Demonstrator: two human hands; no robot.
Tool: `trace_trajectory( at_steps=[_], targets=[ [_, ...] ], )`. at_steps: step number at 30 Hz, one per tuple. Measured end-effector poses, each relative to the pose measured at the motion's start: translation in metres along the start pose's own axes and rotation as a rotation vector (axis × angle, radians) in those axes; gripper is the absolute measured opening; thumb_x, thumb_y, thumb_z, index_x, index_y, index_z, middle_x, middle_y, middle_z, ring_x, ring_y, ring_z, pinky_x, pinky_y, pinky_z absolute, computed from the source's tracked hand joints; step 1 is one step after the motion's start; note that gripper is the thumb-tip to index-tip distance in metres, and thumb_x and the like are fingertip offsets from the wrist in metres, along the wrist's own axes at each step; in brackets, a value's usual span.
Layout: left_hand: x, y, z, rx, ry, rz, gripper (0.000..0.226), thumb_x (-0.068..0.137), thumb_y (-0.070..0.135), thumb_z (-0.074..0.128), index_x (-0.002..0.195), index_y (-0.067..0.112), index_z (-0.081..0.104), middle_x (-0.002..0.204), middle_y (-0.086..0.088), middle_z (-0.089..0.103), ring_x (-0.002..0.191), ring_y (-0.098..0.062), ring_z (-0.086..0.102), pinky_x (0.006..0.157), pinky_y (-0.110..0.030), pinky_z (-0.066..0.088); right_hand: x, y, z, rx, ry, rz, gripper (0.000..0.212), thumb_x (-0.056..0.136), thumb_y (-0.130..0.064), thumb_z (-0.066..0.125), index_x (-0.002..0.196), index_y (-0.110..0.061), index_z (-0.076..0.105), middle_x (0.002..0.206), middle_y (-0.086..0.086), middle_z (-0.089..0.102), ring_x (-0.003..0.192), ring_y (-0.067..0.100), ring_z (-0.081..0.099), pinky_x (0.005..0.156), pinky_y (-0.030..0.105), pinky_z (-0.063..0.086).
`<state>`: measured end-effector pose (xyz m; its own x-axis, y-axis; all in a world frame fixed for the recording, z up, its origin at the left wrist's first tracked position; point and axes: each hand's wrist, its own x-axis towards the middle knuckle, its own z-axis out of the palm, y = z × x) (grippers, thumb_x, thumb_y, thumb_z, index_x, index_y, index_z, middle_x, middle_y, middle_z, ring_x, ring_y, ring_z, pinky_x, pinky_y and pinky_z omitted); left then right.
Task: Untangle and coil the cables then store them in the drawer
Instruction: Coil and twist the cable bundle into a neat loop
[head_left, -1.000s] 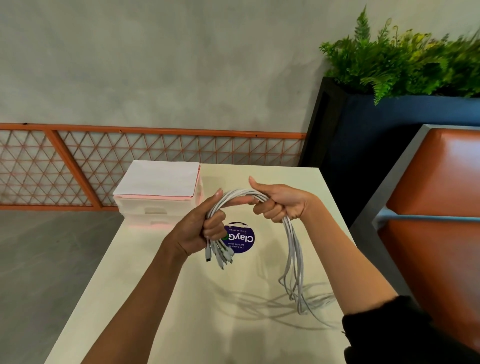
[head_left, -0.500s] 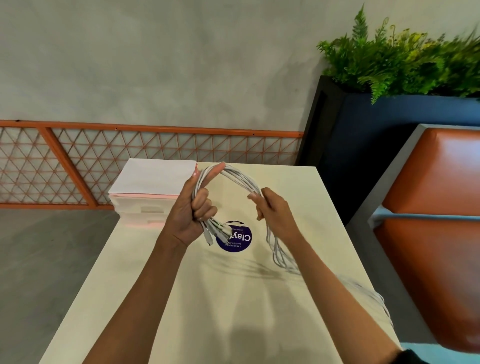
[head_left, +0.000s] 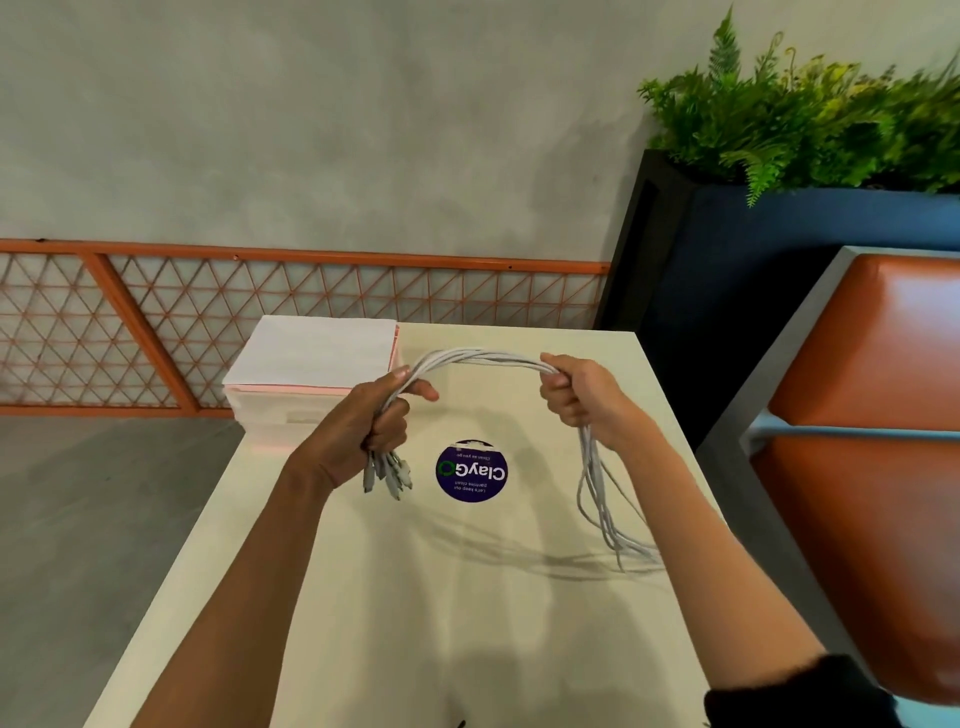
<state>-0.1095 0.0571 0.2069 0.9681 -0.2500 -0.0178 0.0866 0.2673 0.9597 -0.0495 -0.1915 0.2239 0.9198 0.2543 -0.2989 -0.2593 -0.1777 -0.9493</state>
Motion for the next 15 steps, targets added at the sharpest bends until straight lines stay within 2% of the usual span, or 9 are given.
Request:
trace_trajectory(
  at_steps=[3, 6, 9, 11, 13, 15],
  targets=[
    [-0.001, -0.005, 0.003, -0.04, -0.062, -0.026, 0.052, 0.058, 0.066, 0.076, 0.072, 0.015, 0.072, 0.038, 0.012, 0.02, 0.032, -0.001, 0.016, 0.037, -0.017, 0.017, -0.001, -0.011, -0.007, 0.127, -0.093, 0.085, 0.045, 0.098, -0.023, 0.027, 0.053, -0.023, 0.029, 0.046, -0.008, 0.02, 0.037, 0.005, 0.011, 0.04, 0.02, 0.004],
    [-0.003, -0.007, 0.013, -0.073, -0.133, -0.082, 0.053, 0.059, 0.064, 0.077, 0.078, 0.014, 0.074, 0.043, 0.005, 0.011, 0.036, -0.006, 0.009, 0.039, -0.02, 0.014, -0.001, -0.015, -0.014, 0.267, -0.203, 0.178, 0.043, 0.088, -0.013, 0.021, 0.047, -0.024, 0.031, 0.045, -0.009, 0.018, 0.035, 0.004, 0.01, 0.037, 0.018, 0.003],
    [-0.005, -0.005, 0.021, -0.115, -0.155, -0.089, 0.055, 0.057, 0.062, 0.079, 0.09, 0.018, 0.077, 0.045, 0.004, 0.01, 0.039, -0.009, 0.007, 0.04, -0.019, 0.015, -0.001, -0.01, -0.02, 0.41, -0.353, 0.267, 0.048, 0.094, -0.018, 0.023, 0.048, -0.022, 0.037, 0.048, -0.01, 0.012, 0.04, 0.006, 0.004, 0.032, 0.017, 0.005],
    [-0.004, -0.004, 0.022, -0.184, -0.142, -0.045, 0.059, 0.059, 0.06, 0.079, 0.103, 0.021, 0.075, 0.045, 0.005, 0.009, 0.039, -0.009, 0.007, 0.04, -0.019, 0.014, -0.003, -0.007, -0.022, 0.468, -0.42, 0.253, 0.044, 0.098, -0.034, 0.032, 0.059, -0.018, 0.044, 0.052, -0.009, 0.011, 0.041, 0.005, 0.004, 0.03, 0.014, 0.007],
    [-0.001, -0.003, 0.023, -0.309, -0.12, 0.015, 0.059, 0.064, 0.056, 0.078, 0.112, 0.021, 0.072, 0.044, 0.005, 0.009, 0.037, -0.008, 0.006, 0.038, -0.018, 0.015, -0.002, 0.0, -0.022, 0.519, -0.497, 0.167, 0.035, 0.088, -0.048, 0.049, 0.078, -0.015, 0.048, 0.053, -0.009, 0.018, 0.04, 0.003, 0.008, 0.031, 0.011, 0.01],
    [0.003, -0.001, 0.022, -0.4, -0.098, 0.071, 0.055, 0.07, 0.051, 0.073, 0.115, 0.019, 0.07, 0.042, 0.004, 0.01, 0.035, -0.009, 0.006, 0.035, -0.016, 0.017, 0.0, 0.008, -0.022, 0.559, -0.567, 0.06, 0.039, 0.079, -0.043, 0.069, 0.091, -0.013, 0.046, 0.057, -0.008, 0.03, 0.041, 0.002, 0.013, 0.032, 0.008, 0.014]
  ],
)
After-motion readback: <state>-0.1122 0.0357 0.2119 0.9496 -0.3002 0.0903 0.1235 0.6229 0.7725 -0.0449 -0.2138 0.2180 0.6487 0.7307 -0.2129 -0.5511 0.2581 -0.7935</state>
